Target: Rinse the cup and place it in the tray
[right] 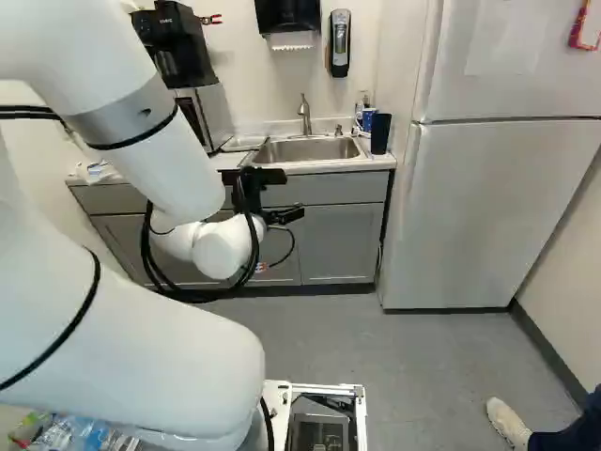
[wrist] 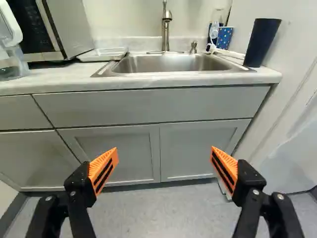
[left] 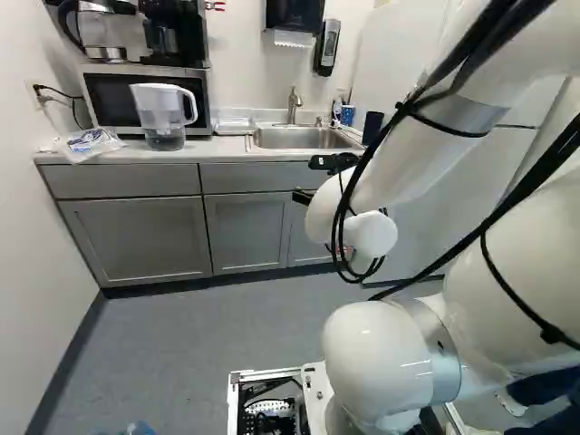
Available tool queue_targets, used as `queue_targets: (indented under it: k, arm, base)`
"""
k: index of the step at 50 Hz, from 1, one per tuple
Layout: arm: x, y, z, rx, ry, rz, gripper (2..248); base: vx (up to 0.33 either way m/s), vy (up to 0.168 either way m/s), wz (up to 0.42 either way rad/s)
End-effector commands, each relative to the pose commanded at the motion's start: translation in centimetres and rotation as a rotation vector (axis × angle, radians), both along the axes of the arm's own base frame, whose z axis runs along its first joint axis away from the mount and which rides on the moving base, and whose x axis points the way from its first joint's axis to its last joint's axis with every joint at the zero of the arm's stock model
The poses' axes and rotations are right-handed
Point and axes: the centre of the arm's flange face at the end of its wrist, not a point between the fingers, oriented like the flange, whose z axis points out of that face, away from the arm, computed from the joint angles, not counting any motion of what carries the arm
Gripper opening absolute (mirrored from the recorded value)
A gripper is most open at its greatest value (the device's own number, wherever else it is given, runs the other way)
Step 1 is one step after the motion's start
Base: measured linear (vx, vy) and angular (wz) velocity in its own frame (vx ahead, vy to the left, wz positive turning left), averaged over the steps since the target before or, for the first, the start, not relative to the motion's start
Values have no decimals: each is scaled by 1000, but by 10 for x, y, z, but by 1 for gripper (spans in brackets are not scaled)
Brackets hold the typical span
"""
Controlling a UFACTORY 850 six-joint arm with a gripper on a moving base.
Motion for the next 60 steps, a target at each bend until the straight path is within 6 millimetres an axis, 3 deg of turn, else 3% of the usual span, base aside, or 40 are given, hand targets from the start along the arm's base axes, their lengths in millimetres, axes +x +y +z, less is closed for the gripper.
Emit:
queue_targets:
  k: [60]
  arm:
    - [49, -7, 59, -3, -116, -19, 247]
  base:
    - [0, 0, 0]
